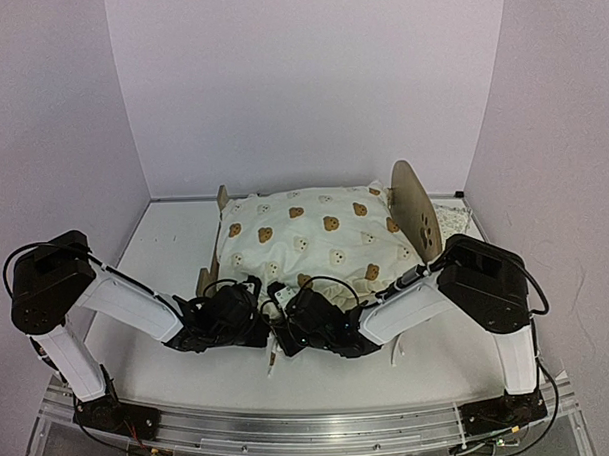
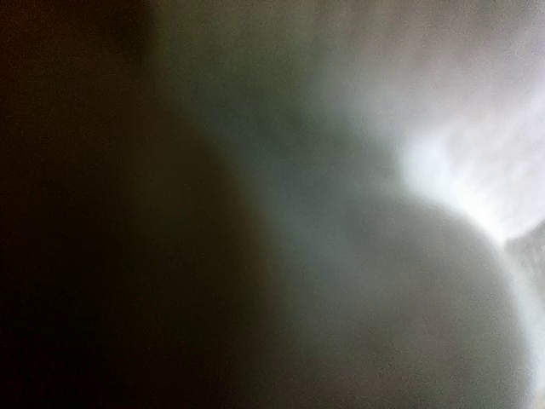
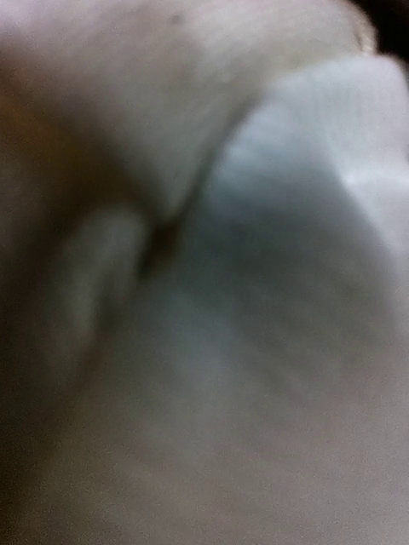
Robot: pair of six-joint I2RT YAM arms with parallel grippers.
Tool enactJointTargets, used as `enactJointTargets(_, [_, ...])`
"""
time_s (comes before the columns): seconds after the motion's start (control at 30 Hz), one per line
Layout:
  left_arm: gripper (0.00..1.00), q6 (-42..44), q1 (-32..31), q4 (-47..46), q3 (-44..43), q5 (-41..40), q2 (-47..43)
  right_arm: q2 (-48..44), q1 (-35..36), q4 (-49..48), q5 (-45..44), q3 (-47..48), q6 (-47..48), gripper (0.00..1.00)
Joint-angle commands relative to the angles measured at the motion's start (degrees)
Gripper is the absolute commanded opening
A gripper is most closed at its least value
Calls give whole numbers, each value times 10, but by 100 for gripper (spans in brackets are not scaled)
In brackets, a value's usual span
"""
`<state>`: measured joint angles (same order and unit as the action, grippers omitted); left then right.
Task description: Set up the pet bed
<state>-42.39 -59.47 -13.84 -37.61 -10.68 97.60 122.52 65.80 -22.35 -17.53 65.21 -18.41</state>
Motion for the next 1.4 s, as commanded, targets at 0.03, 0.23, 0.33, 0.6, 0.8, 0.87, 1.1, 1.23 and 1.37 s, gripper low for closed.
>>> enactJointTargets(0.03, [0,10,-3,-29,5,31,3,9,0,-51,9,7,4,21])
enactJointTargets(0.23, [0,17,-3,-22,-3,32,5,-3,4,-59,32,0,41,36])
enactJointTargets(0.33, [0,21,-2,-17,-6,30,4,-8,6,-59,23,-3,55,38])
enactJointTargets(0.6, [0,33,-3,-15,-10,38,-1,11,9,-126,22,-11,102,26])
enactJointTargets(0.8, [0,37,-3,-8,-14,42,-3,29,11,-149,17,-6,124,24])
enactJointTargets(0.87, [0,38,-3,-8,-15,43,-1,35,11,-149,17,-3,125,22])
enactJointTargets(1.1, [0,38,-3,-3,-15,45,-7,27,14,-185,15,-23,131,4])
enactJointTargets(1.23, [0,36,-4,9,-14,44,-23,21,18,-192,16,-31,132,0])
enactJointTargets(1.37, [7,32,-6,31,-8,41,-52,14,20,-192,-7,-39,124,0])
